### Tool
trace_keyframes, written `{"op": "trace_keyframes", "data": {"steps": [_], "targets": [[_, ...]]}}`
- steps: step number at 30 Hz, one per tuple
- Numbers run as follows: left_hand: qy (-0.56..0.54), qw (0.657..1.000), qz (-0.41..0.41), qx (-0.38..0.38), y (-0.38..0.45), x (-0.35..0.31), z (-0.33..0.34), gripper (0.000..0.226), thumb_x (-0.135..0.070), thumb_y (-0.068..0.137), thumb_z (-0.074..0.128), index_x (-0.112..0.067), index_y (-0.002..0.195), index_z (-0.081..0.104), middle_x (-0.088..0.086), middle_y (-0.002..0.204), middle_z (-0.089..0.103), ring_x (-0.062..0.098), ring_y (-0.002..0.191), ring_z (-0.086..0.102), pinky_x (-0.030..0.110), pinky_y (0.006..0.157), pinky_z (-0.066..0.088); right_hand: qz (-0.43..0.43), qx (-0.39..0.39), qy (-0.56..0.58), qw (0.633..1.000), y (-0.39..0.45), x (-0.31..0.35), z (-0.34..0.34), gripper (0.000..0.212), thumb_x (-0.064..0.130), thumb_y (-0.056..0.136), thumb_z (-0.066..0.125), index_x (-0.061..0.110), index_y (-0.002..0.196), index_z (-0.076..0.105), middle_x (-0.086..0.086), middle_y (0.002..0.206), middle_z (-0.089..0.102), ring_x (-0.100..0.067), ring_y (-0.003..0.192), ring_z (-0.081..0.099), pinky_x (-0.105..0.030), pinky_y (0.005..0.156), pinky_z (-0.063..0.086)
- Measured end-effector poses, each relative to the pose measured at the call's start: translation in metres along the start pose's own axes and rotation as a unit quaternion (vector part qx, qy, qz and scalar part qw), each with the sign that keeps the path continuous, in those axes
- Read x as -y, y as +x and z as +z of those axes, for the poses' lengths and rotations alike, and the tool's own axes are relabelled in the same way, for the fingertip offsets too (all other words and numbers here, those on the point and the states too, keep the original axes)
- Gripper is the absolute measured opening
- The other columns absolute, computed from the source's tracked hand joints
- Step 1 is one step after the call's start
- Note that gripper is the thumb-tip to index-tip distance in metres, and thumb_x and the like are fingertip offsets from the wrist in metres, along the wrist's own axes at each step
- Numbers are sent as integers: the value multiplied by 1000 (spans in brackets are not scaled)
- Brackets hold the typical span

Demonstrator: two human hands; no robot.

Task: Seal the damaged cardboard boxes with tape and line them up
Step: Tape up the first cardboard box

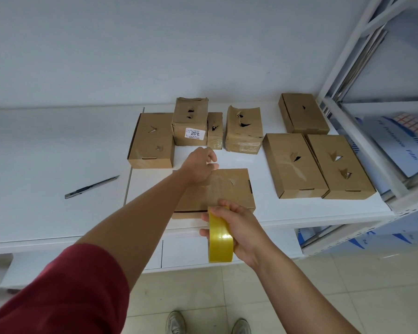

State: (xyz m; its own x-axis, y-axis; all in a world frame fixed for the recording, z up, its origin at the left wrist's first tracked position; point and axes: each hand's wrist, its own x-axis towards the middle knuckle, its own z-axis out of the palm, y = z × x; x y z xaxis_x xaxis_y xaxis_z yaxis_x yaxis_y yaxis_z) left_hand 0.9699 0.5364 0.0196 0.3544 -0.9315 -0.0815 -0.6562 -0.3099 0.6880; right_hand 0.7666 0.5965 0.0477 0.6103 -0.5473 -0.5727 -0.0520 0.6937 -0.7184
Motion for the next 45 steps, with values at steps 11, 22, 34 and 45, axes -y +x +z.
{"op": "trace_keyframes", "data": {"steps": [11, 22, 34, 45], "targets": [[187, 976, 104, 40, -19, -1, 4, 30, 1, 91, 49, -7, 115, 66, 13, 114, 56, 27, 105, 54, 39, 90, 46, -3, -10, -5, 1000, 5, -3, -1, 44, 7, 87, 72, 4, 126, 52, -11, 86, 76, -32, 82, 74, -57, 84, 57], [232, 955, 102, 151, -48, 6, -29, 71, -22, 94, 58, -22, 155, 20, 11, 163, 15, 32, 150, 12, 46, 121, 13, 0, -8, 16, 1000, 3, -3, -5, 41, 6, 87, 72, 7, 123, 53, -21, 95, 74, -36, 79, 73, -40, 63, 60], [423, 874, 183, 156, -70, 35, -13, 105, -90, 74, 35, -43, 150, -21, 11, 163, -20, 39, 149, -13, 54, 119, -2, -33, 5, -21, 999, -1, -3, -5, 28, 13, 93, 66, 10, 119, 56, -22, 94, 74, -34, 78, 73, -44, 69, 61], [421, 873, 211, 127, -72, 29, -11, 93, -83, 76, 41, -62, 143, -19, 18, 162, -11, 44, 143, 11, 58, 114, 16, -165, -73, -172, 968, -24, -60, -11, 60, 65, 63, 70, 45, 113, 44, 1, 85, 76, -12, 85, 72, -33, 75, 55]]}}
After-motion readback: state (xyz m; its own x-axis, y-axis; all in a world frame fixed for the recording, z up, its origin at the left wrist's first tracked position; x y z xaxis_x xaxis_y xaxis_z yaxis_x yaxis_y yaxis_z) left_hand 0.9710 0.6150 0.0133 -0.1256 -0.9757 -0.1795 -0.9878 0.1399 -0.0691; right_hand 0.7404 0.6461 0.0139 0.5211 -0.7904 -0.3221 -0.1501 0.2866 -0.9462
